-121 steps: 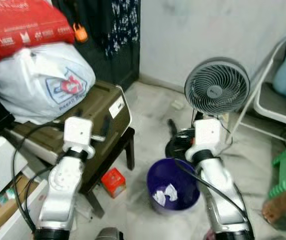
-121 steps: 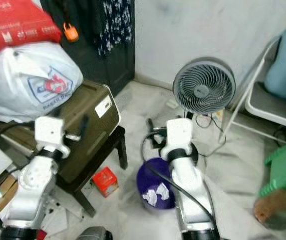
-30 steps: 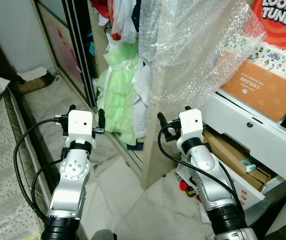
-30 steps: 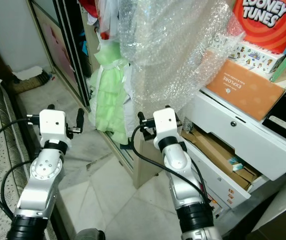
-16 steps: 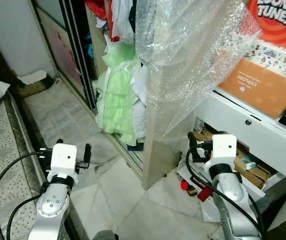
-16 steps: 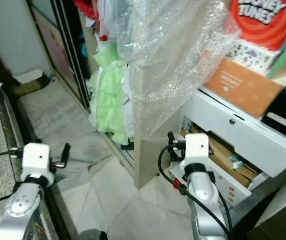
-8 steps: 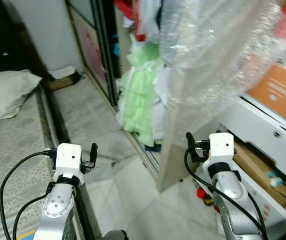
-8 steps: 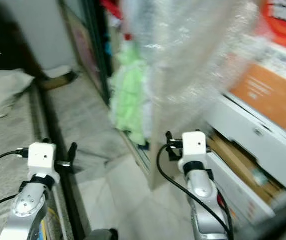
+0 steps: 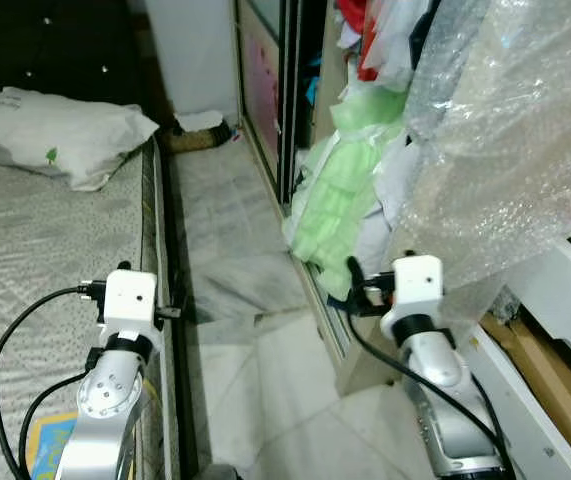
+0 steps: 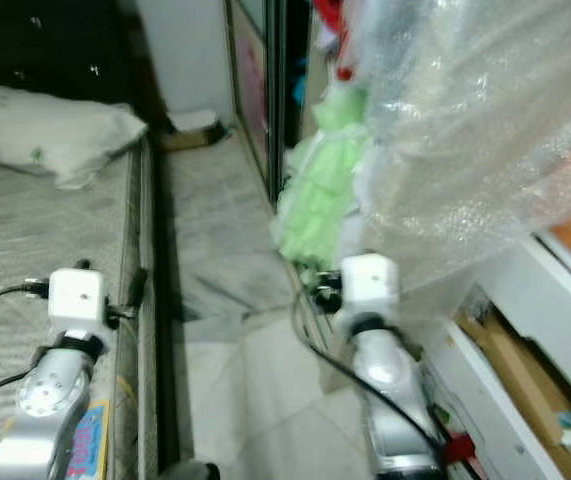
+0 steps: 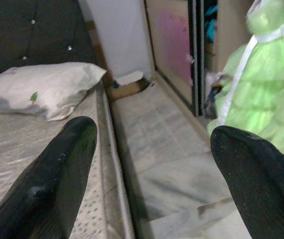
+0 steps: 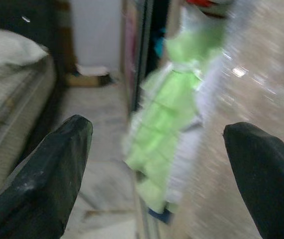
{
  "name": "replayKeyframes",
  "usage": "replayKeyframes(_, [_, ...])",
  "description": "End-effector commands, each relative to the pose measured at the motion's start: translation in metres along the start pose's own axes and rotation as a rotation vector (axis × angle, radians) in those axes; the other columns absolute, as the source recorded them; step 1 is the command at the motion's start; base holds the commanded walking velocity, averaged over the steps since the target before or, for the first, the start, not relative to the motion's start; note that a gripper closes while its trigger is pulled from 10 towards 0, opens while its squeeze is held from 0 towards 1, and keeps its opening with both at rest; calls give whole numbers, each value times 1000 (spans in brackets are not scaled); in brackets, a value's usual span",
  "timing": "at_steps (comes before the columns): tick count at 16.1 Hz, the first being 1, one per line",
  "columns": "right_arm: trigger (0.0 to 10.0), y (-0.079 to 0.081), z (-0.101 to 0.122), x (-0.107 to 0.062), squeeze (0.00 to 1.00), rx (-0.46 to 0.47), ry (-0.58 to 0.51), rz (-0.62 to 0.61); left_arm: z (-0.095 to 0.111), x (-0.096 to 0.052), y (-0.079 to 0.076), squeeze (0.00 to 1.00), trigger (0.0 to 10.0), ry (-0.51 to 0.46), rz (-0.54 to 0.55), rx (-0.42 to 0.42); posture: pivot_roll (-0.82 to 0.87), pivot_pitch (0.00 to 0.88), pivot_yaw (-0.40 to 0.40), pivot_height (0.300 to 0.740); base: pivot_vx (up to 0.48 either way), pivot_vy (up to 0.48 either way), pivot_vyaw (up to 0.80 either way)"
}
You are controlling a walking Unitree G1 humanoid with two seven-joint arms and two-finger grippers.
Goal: Clean up the room
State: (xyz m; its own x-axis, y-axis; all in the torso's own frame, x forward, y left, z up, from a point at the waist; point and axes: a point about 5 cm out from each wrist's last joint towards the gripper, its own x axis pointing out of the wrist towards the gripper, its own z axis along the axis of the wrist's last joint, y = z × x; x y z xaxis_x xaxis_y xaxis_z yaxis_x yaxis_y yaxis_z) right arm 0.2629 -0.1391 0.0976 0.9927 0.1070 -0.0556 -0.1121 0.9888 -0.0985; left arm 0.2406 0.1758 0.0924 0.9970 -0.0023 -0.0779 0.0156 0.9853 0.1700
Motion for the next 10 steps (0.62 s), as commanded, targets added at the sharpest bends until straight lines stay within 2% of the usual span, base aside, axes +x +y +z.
replayKeyframes(1, [10000,-8,-2,-2,0,-7,8,-19,2,0,-4,0,10000,-9,-8,-2,45,0,-6,740,0,0,800])
replayKeyframes(10, [10000,-6,-1,0,0,-23,3,-5,3,2,-7,0,10000,-21,-9,2,46,0,-9,740,0,0,800])
